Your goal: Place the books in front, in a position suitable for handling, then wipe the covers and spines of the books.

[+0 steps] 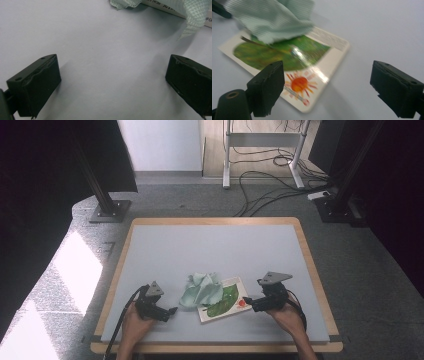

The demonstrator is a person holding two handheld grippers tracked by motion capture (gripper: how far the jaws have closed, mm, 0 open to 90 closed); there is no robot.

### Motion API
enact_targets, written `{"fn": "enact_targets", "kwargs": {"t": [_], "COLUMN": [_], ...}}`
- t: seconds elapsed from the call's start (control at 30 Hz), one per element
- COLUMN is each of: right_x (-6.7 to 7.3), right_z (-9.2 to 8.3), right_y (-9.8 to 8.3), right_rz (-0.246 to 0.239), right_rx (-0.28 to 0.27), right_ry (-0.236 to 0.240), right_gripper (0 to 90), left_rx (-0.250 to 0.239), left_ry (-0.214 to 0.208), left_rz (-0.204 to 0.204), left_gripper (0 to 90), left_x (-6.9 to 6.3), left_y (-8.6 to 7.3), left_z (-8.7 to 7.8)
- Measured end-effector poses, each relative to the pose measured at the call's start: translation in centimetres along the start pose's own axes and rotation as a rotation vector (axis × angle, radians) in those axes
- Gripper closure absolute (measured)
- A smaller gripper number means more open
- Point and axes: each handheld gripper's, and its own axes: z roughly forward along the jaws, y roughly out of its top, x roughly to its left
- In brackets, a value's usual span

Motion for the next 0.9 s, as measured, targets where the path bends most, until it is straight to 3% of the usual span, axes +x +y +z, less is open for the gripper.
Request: {"fn": "enact_targets", "kwargs": {"t": [0.07,0.1,0.13,0.27,0.6,0.67,0.9], "right_x": [0.3,0.6,1.3,2.5,4.6,5.3,5.9], "right_z": [0.2,0.4,1.0,2.3,5.2,6.2,7.6], "right_y": [0.5,1.0,1.9,3.5,6.2,7.0,8.7], "right_rz": [-0.005,-0.014,-0.032,-0.070,-0.135,-0.168,-0.170], "right_rx": [-0.003,-0.006,-0.011,-0.002,0.020,0.027,-0.007], "right_ry": [0.016,0.033,0.079,0.129,0.186,0.177,0.170], "right_gripper": [11.8,11.8,11.7,10.2,10.7,13.0,18.7], "left_rx": [-0.001,0.000,0.000,-0.001,0.000,0.000,0.000], "left_ry": [-0.001,0.000,0.000,0.000,-0.002,-0.002,-0.002], "left_rz": [0.000,0.000,0.000,-0.001,-0.001,-0.002,-0.002], "left_gripper": [0.0,0.0,0.0,0.0,0.0,0.0,0.0], "left_x": [0.0,0.0,0.0,0.0,0.0,0.0,0.0], "left_y": [0.0,0.0,0.0,0.0,0.0,0.0,0.0], "left_z": [0.0,0.0,0.0,0.0,0.0,0.0,0.0]}}
